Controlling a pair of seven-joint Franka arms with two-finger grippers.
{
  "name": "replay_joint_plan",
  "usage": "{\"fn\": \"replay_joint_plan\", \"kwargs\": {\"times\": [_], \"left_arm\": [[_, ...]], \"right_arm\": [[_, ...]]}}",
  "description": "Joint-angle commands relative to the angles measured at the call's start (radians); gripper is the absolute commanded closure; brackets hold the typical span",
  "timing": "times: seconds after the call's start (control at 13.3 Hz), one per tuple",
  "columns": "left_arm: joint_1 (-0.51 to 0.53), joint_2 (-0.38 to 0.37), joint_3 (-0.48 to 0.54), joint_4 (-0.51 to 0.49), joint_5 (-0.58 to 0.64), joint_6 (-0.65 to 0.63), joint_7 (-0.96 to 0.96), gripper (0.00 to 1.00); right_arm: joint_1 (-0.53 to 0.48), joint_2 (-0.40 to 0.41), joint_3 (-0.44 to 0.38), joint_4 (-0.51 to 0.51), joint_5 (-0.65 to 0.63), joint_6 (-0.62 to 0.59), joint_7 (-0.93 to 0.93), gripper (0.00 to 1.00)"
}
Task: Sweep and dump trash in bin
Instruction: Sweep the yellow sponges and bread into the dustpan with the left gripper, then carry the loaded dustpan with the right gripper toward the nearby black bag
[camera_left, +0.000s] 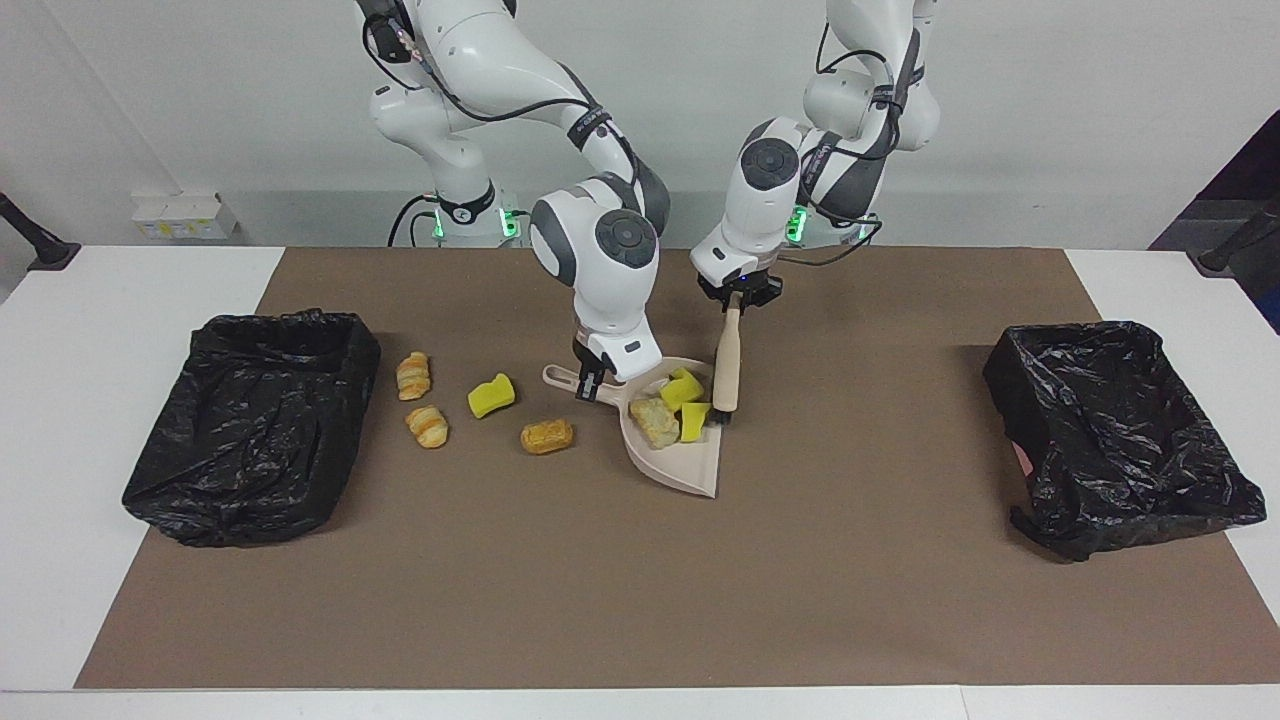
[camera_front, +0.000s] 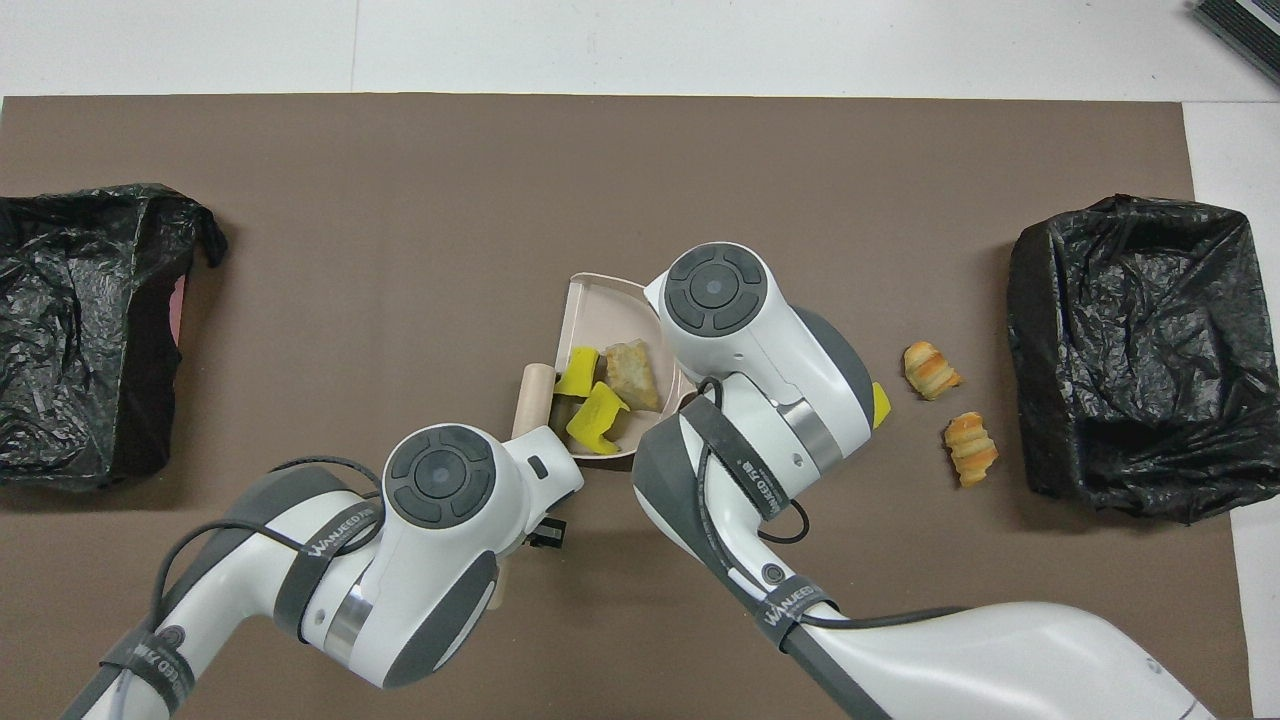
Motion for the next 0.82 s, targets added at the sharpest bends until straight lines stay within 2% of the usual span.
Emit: {"fn": "replay_joint_plan", "kwargs": {"times": [0.0,0.15,0.38,0.6,0.75], "left_arm": [[0.025,-0.048,0.023,0.026,-0.008,-0.053,-0.027,1.00],[0.071,-0.113,0.023,0.053,-0.004,-0.130,-0.040,1.00],[0.079,-0.145,0.018,0.073,0.059,-0.218,-0.167,1.00],[0.042,-0.188,0.011,0.014,0.061,-0.191,-0.258,1.00],[-0.019,-0.174,0.011,-0.023,0.059,-0.131,-0.283,1.00]], "right_arm": [[-0.013,-0.006,0.008,-0.005,-0.004,0.023,0.019,1.00],[-0.024,-0.015,0.008,-0.002,-0.004,0.023,0.002,1.00],[-0.054,-0.041,0.009,-0.002,-0.002,0.009,-0.055,1.00],[-0.100,-0.058,0.009,0.027,0.008,-0.026,-0.170,1.00],[-0.143,-0.060,0.008,0.072,0.031,-0.081,-0.265,1.00]]}}
